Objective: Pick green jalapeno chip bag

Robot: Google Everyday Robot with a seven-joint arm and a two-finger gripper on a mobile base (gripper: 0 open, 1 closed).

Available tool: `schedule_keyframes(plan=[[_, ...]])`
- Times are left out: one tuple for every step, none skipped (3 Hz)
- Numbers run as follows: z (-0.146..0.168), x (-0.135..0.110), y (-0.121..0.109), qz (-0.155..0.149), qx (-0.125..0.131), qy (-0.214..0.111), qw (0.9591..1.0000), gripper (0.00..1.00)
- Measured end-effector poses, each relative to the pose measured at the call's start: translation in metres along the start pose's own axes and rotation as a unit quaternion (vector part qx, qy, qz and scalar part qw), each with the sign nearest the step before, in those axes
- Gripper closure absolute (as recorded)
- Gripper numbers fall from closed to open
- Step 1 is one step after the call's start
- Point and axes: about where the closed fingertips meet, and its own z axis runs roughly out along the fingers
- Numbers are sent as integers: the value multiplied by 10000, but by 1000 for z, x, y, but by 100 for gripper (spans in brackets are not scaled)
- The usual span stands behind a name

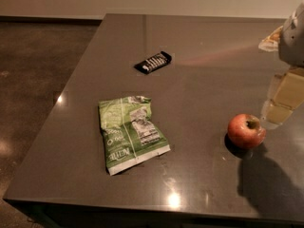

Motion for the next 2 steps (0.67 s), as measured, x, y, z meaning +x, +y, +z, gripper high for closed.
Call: schedule_keyframes(plan=[[2, -6, 1, 19, 6, -26, 10000, 0], [11, -31, 7, 38, -67, -140, 9999, 0]])
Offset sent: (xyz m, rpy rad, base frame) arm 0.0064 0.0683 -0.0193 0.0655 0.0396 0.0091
